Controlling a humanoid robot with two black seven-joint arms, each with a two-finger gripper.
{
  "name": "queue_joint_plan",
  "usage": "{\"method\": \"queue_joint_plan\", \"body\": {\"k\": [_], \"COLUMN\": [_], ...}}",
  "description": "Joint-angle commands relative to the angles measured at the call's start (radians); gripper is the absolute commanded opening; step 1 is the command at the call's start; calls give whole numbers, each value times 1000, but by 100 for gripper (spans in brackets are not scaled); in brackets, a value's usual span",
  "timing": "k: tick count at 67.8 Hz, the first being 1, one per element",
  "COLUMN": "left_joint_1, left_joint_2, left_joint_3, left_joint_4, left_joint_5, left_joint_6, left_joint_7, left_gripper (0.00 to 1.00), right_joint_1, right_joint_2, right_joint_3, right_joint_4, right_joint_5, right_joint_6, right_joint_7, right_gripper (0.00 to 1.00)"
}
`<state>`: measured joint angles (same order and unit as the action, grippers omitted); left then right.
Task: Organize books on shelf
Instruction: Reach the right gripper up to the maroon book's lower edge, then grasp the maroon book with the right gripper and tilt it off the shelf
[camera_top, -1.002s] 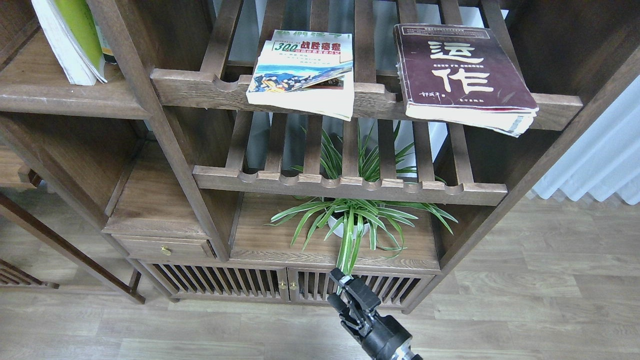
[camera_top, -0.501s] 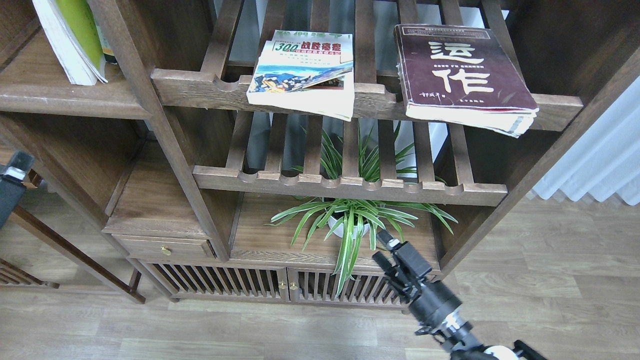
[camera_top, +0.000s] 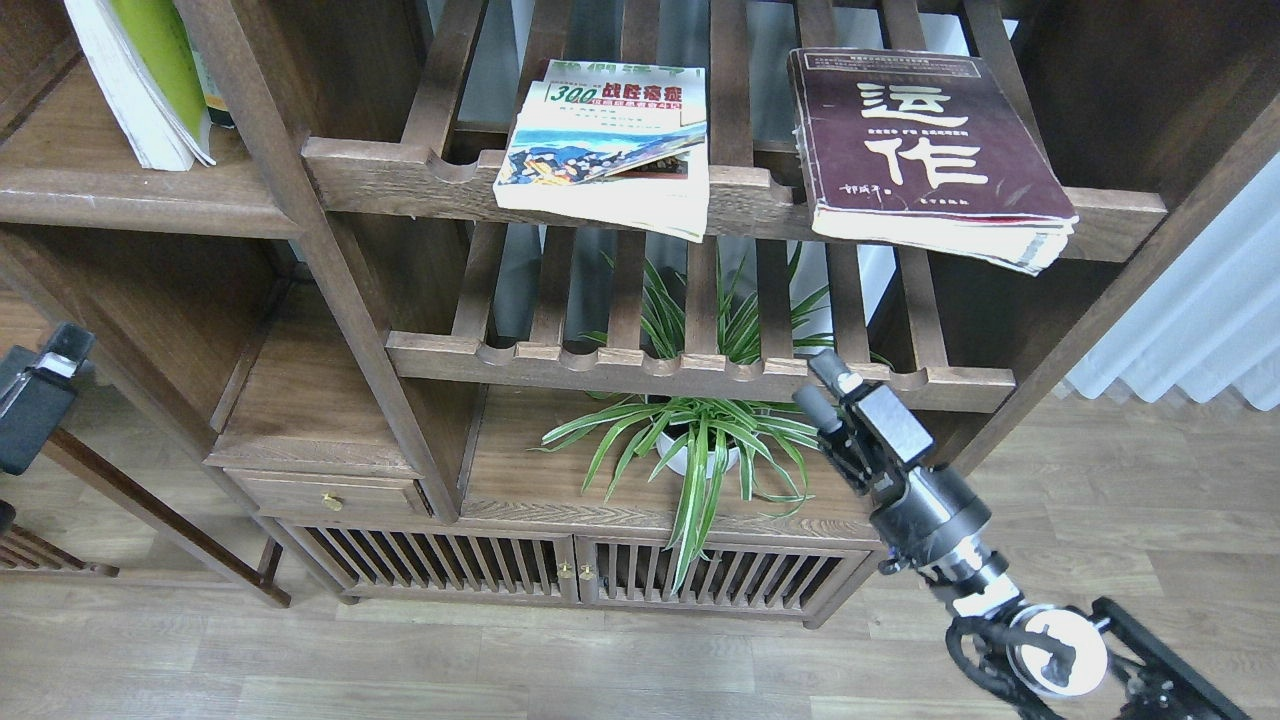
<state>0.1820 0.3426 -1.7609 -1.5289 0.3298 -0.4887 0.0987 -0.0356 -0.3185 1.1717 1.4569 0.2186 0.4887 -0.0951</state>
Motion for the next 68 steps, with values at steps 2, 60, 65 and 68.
{"method": "queue_joint_plan", "body": {"k": [2,60,65,68], "left_joint_1": [1,2,1,1], "left_joint_2": [1,1,1,1], "left_joint_3": [-2,-2,-2,-2], "left_joint_4": [3,6,6,7], "left_joint_5": [0,0,0,0], "left_joint_6": [0,0,0,0], "left_joint_7": [-1,-1,-1,-1], "left_gripper": [99,99,99,99], "right_joint_1": [14,51,60,62], "right_joint_2": [1,1,1,1], "right_joint_3": [52,194,197,197], "right_joint_4": [22,115,115,115], "right_joint_5": [-4,19,21,21], "right_joint_6": [0,0,0,0], "right_joint_7": [0,0,0,2], "right_gripper": [92,92,92,92]}}
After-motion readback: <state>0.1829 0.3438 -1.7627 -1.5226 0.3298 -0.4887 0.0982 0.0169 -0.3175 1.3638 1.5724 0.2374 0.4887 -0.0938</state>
